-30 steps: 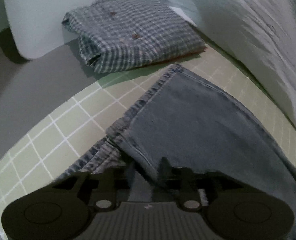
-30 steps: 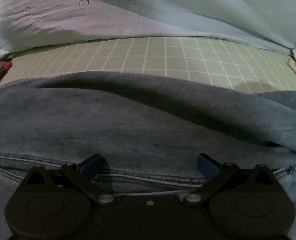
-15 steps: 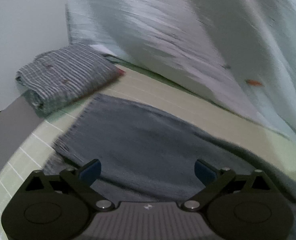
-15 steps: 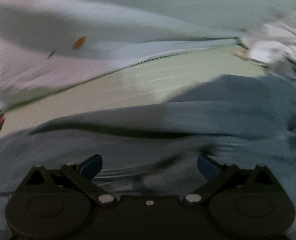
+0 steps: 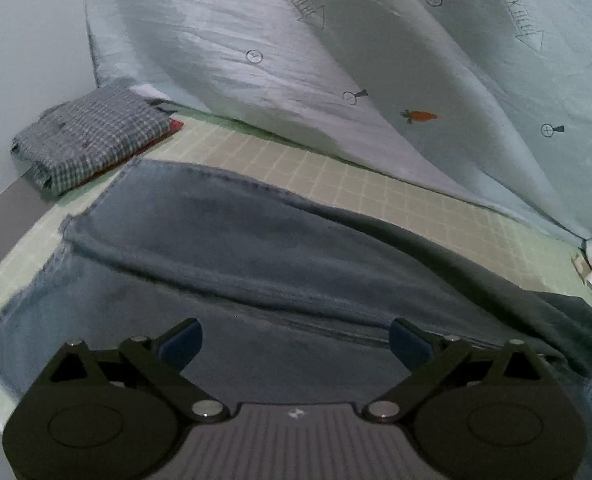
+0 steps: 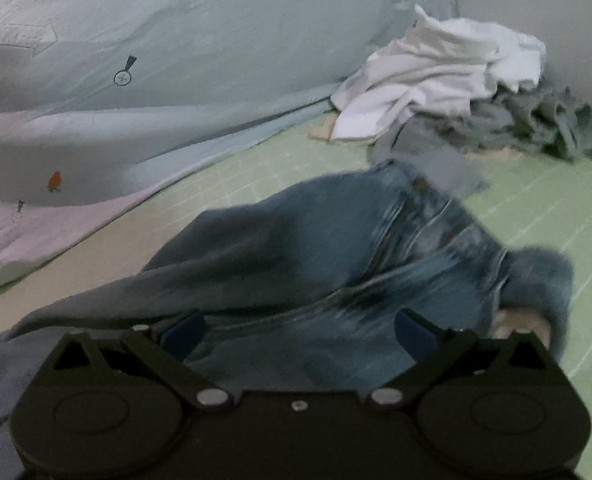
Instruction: Fold clothes
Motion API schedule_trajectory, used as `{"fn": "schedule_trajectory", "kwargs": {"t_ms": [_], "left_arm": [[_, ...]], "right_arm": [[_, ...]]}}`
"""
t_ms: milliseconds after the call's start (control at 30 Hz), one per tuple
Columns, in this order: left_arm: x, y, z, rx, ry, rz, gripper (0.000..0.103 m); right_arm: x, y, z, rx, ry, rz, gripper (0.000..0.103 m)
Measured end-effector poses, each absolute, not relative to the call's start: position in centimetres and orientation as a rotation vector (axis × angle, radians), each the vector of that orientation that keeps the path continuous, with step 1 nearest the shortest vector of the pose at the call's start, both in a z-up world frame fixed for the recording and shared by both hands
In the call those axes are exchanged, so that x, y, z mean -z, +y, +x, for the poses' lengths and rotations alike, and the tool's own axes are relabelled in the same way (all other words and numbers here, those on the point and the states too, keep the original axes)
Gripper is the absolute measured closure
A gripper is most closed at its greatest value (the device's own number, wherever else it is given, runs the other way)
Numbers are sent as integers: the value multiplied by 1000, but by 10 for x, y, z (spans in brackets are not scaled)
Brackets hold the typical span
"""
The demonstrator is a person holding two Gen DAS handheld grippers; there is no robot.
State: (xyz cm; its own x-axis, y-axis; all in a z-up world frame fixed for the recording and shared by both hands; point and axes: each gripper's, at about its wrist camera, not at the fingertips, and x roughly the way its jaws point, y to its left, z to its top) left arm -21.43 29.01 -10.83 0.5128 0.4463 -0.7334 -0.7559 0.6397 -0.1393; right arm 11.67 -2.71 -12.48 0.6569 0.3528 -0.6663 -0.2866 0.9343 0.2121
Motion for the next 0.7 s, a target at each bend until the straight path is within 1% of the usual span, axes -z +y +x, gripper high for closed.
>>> {"fn": "schedule_trajectory", "kwargs": {"t_ms": [133, 433, 567, 633, 700], "left_arm": [[104, 251, -200, -789, 714, -506, 4], [98, 156, -162, -803, 703, -497, 4], [102, 134, -150, -842, 730, -492, 4], [101, 128, -146, -873, 732, -490, 4], [100, 127, -139, -906, 738, -500, 4]], "right_arm": [[115, -50, 142, -407, 757, 55, 0], [111, -85, 231, -510, 787, 108, 0], [113, -83, 284, -572, 811, 177, 1], [116, -78, 310, -601, 827, 207, 5], [124, -70, 331, -611, 843, 211, 5]]}}
